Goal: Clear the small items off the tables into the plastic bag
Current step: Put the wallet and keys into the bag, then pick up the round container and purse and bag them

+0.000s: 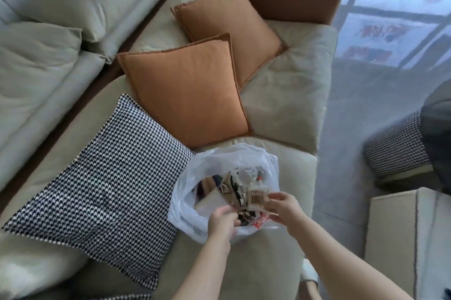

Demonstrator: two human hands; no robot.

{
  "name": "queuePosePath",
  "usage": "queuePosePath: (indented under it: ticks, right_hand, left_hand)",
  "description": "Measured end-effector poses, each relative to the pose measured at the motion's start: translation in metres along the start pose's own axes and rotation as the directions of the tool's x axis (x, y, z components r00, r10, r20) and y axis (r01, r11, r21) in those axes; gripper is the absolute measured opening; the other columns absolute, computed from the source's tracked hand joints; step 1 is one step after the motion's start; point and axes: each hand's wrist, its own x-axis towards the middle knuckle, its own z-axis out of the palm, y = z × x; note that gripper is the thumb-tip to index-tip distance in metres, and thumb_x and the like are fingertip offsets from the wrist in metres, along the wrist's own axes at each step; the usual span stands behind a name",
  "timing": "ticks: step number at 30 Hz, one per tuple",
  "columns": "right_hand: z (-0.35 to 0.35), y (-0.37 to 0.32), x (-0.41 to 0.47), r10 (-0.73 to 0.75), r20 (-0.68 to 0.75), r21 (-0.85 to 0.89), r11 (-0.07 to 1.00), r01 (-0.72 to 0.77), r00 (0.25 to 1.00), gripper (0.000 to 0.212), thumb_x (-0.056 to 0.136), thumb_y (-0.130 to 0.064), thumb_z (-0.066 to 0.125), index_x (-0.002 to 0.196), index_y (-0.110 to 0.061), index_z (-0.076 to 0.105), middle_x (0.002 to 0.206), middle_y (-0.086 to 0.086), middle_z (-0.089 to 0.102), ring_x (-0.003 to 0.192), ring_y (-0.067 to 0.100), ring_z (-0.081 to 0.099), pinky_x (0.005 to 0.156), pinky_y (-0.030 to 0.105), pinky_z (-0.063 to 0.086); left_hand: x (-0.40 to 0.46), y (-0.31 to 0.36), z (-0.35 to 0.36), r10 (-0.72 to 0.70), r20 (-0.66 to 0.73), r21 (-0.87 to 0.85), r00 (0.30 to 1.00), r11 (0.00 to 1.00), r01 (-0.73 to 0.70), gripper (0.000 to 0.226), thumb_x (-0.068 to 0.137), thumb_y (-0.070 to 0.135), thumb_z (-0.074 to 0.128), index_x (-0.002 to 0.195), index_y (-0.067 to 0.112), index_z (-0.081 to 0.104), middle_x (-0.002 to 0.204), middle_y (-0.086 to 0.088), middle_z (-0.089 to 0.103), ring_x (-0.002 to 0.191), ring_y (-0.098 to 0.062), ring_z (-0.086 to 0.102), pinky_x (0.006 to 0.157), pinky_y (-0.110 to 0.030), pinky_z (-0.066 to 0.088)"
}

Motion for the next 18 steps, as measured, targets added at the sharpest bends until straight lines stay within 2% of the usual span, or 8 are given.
queuePosePath:
  ticks: [3, 5, 7, 9, 12, 15, 18]
  right_hand:
    - [-0.023, 0.019, -0.022, -0.097, -0.095, -0.068, 0.994, 0.091, 0.991, 0.029, 0.086, -0.003, 0.061, 0.115, -0.002, 0.06, 0.1, 0.012, 0.065, 0.086, 0.023, 0.061, 0.067, 0.028, 0.047]
    - [-0.041, 0.035, -0.035, -0.17, -0.155, -0.172, 0.975, 0.143, 0.973, 0.028, 0.086, -0.013, 0.063, 0.113, -0.008, 0.064, 0.108, 0.006, 0.067, 0.096, 0.02, 0.062, 0.079, 0.026, 0.046]
    - [-0.061, 0.052, -0.049, -0.193, -0.199, -0.226, 0.963, 0.146, 0.961, 0.025, 0.085, -0.02, 0.065, 0.109, -0.012, 0.066, 0.107, 0.001, 0.068, 0.1, 0.017, 0.062, 0.081, 0.022, 0.043]
    - [-0.082, 0.07, -0.064, -0.176, -0.245, -0.143, 0.979, 0.144, 0.953, 0.022, 0.085, -0.021, 0.066, 0.105, -0.012, 0.067, 0.103, 0.003, 0.069, 0.098, 0.016, 0.062, 0.08, 0.022, 0.044]
    - [-0.117, 0.098, -0.089, -0.137, -0.339, 0.006, 0.989, 0.148, 0.931, 0.021, 0.084, -0.02, 0.067, 0.103, -0.012, 0.066, 0.098, 0.003, 0.068, 0.09, 0.012, 0.061, 0.072, 0.021, 0.043]
    - [-0.154, 0.134, -0.113, -0.111, -0.415, 0.049, 0.988, 0.144, 0.903, 0.023, 0.084, -0.022, 0.067, 0.105, -0.011, 0.066, 0.099, 0.0, 0.067, 0.092, 0.009, 0.059, 0.076, 0.018, 0.04]
    - [-0.191, 0.179, -0.139, -0.067, -0.485, 0.113, 0.984, 0.139, 0.872, 0.023, 0.085, -0.02, 0.066, 0.106, -0.008, 0.065, 0.102, 0.002, 0.066, 0.094, 0.011, 0.059, 0.077, 0.017, 0.04]
  left_hand:
    - [-0.019, -0.005, 0.027, 0.058, 0.11, 0.126, 0.992, 0.99, -0.071, 0.027, 0.089, -0.001, 0.052, 0.113, 0.012, 0.055, 0.085, -0.006, 0.063, 0.066, -0.015, 0.057, 0.054, -0.024, 0.048]
    - [-0.031, -0.012, 0.048, 0.075, 0.195, 0.22, 0.978, 0.968, -0.118, 0.025, 0.088, 0.0, 0.053, 0.111, 0.008, 0.057, 0.083, -0.009, 0.063, 0.058, -0.014, 0.051, 0.051, -0.023, 0.041]
    - [-0.042, -0.02, 0.069, 0.074, 0.266, 0.321, 0.961, 0.933, -0.161, 0.025, 0.089, 0.002, 0.054, 0.113, 0.003, 0.057, 0.075, -0.007, 0.059, 0.053, -0.012, 0.047, 0.045, -0.02, 0.033]
    - [-0.053, -0.028, 0.09, 0.061, 0.327, 0.426, 0.943, 0.882, -0.204, 0.029, 0.09, 0.003, 0.053, 0.119, -0.001, 0.054, 0.066, -0.004, 0.052, 0.049, -0.01, 0.045, 0.041, -0.018, 0.03]
    - [-0.075, -0.045, 0.126, 0.029, 0.44, 0.509, 0.898, 0.816, -0.276, 0.035, 0.093, 0.003, 0.048, 0.126, -0.007, 0.045, 0.064, -0.002, 0.042, 0.041, -0.006, 0.04, 0.039, -0.016, 0.026]
    - [-0.105, -0.071, 0.162, 0.054, 0.491, 0.565, 0.87, 0.74, -0.365, 0.027, 0.092, 0.004, 0.051, 0.119, -0.003, 0.051, 0.069, -0.002, 0.048, 0.052, -0.012, 0.044, 0.04, -0.017, 0.032]
    - [-0.139, -0.109, 0.197, 0.007, 0.551, 0.619, 0.834, 0.668, -0.414, 0.022, 0.092, 0.005, 0.051, 0.114, 0.001, 0.054, 0.074, -0.004, 0.05, 0.057, -0.013, 0.045, 0.038, -0.013, 0.035]
